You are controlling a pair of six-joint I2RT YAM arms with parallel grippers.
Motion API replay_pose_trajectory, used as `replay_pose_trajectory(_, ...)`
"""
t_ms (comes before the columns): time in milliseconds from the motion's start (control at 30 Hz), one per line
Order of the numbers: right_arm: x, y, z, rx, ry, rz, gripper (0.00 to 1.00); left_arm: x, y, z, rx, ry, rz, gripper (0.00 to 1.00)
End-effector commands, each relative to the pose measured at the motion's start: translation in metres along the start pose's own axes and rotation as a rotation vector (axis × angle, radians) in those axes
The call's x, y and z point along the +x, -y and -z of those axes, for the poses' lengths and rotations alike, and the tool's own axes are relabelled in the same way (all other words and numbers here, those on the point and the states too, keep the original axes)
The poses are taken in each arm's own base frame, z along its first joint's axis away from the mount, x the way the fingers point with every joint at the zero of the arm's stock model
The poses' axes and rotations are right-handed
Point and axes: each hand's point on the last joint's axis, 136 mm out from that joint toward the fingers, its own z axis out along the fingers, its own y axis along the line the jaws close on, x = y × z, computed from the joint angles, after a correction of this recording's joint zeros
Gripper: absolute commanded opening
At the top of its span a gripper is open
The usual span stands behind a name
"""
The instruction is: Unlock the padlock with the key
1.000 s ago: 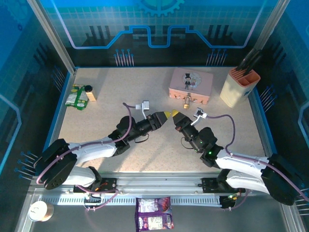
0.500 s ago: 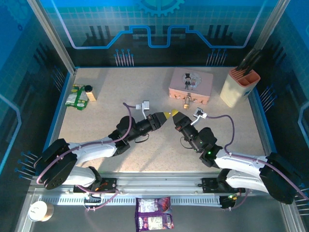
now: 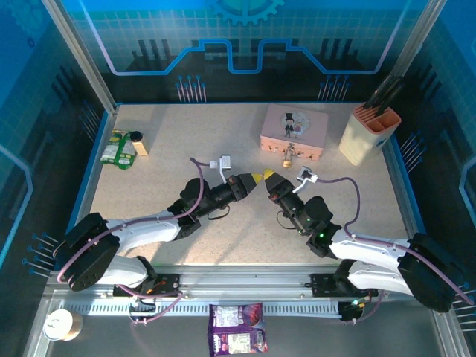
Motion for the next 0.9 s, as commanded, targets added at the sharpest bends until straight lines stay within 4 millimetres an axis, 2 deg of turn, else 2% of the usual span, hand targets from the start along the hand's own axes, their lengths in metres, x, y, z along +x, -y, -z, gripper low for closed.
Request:
replay_pose_trajectory(0, 0.0, -0.005, 0.001, -0.012, 0.012, -0.008, 0.0, -0.008, 0.018, -0.002, 0.029, 0.012, -0.044, 0.05)
replay_pose_trajectory(67, 0.002, -0.008, 0.001, -0.019, -0.006, 0.02, 0.0, -0.011, 0.014, -0.001, 0.0, 0.017, -0.072, 0.05)
replay_pose_trajectory(167, 0.005, -0.004, 0.001, 0.0, -0.033, 0.072, 0.16, -0.017, 0.008, -0.002, -0.06, -0.007, -0.132, 0.0)
replay_pose_trajectory(233, 0.0, 0.003, 0.002, 0.024, -0.06, 0.1, 0.32, -0.023, 0.002, 0.0, -0.109, -0.031, -0.181, 0.0)
replay_pose_trajectory(300, -0.007, 0.018, 0.003, 0.088, -0.121, 0.119, 0.47, -0.034, -0.009, 0.008, -0.182, -0.065, -0.231, 0.0)
replay_pose_trajectory(367, -0.014, 0.027, 0.004, 0.142, -0.2, 0.211, 0.57, -0.038, -0.017, 0.016, -0.272, -0.136, -0.314, 0.0)
replay_pose_trajectory(433, -0.02, 0.036, 0.008, 0.181, -0.28, 0.318, 0.6, -0.04, -0.024, 0.021, -0.408, -0.236, -0.451, 0.0)
replay_pose_trajectory(500, -0.022, 0.037, 0.014, 0.155, -0.317, 0.396, 0.62, -0.038, -0.04, 0.029, -0.548, -0.356, -0.532, 0.0)
replay_pose_trajectory(600, -0.019, 0.036, 0.024, 0.071, -0.358, 0.46, 0.66, -0.032, -0.051, 0.037, -0.641, -0.49, -0.632, 0.0)
replay_pose_trajectory(733, -0.017, 0.036, 0.03, 0.029, -0.408, 0.437, 0.69, -0.015, -0.041, 0.037, -0.608, -0.599, -0.77, 0.0)
replay_pose_trajectory(867, -0.001, 0.014, 0.031, -0.148, -0.486, 0.419, 0.65, 0.006, -0.028, 0.036, -0.543, -0.699, -0.867, 0.0)
